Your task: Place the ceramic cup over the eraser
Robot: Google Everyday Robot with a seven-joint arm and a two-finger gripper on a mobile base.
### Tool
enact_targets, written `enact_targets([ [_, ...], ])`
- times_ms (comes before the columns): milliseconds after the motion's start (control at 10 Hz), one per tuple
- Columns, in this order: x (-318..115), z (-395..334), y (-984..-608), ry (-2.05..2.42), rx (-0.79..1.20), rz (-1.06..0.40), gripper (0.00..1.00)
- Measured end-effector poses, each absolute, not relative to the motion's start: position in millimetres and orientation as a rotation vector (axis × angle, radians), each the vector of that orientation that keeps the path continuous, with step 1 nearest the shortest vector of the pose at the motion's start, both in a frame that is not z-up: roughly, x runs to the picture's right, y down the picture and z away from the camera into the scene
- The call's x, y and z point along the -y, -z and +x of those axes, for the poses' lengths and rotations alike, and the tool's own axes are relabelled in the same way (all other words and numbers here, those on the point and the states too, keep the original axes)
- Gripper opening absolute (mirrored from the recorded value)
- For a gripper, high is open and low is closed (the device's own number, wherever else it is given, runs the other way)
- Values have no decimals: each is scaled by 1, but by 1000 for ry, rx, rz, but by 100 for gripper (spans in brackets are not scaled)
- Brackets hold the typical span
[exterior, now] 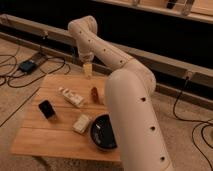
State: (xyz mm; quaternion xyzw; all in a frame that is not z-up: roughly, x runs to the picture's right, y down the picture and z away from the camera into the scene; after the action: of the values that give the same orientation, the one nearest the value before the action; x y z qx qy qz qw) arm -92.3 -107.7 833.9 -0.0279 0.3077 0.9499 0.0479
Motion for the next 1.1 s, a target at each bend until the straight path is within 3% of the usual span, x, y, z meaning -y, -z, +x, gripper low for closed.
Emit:
enact_targets([
  [600, 104, -63, -834, -2931, -926, -29, 80],
  [1100, 64, -10, -840, -2981, -972, 35, 80],
])
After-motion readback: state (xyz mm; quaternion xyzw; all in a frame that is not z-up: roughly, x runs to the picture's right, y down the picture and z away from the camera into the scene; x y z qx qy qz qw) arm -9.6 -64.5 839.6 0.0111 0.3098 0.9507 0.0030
